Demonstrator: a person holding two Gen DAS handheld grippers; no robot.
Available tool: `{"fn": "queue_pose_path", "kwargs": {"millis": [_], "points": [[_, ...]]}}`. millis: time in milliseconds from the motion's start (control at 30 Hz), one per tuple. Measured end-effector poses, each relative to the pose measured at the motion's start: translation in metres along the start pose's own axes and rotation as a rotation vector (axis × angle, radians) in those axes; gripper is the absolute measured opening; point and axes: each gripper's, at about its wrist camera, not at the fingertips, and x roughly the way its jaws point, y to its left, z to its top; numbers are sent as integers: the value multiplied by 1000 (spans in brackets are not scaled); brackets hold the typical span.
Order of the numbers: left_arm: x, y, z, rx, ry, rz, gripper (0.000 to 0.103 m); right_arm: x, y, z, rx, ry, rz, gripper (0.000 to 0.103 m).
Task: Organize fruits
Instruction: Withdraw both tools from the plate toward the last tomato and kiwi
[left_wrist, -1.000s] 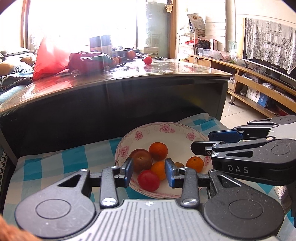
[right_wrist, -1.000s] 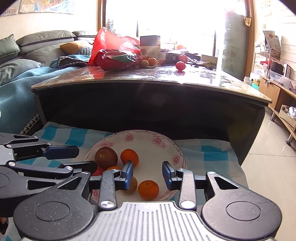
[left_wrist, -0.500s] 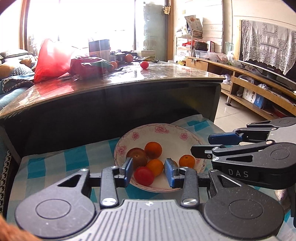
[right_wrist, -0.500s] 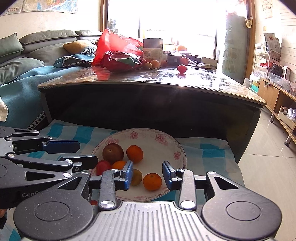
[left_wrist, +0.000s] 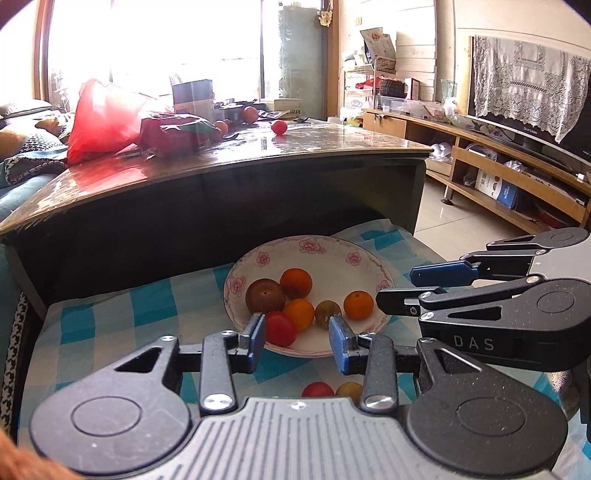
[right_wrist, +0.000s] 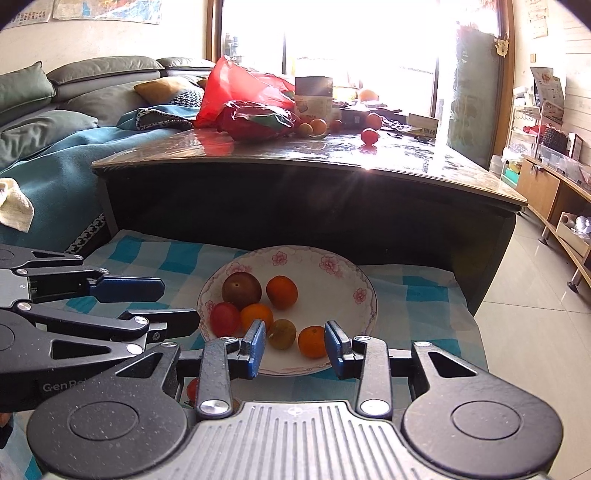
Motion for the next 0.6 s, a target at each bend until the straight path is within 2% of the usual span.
{"fn": "queue_pose_path", "kwargs": {"millis": [200,467,600], "points": [[-11,-2,-13,13,29,-16,46,-7,5,-5,11,14,14,30],[-23,-1,-42,40,99,-39,46,-14,10,-26,20,77,19,30],[-20,5,-55,8,126,-52,46,-7,12,-37,11,118,23,30]]}}
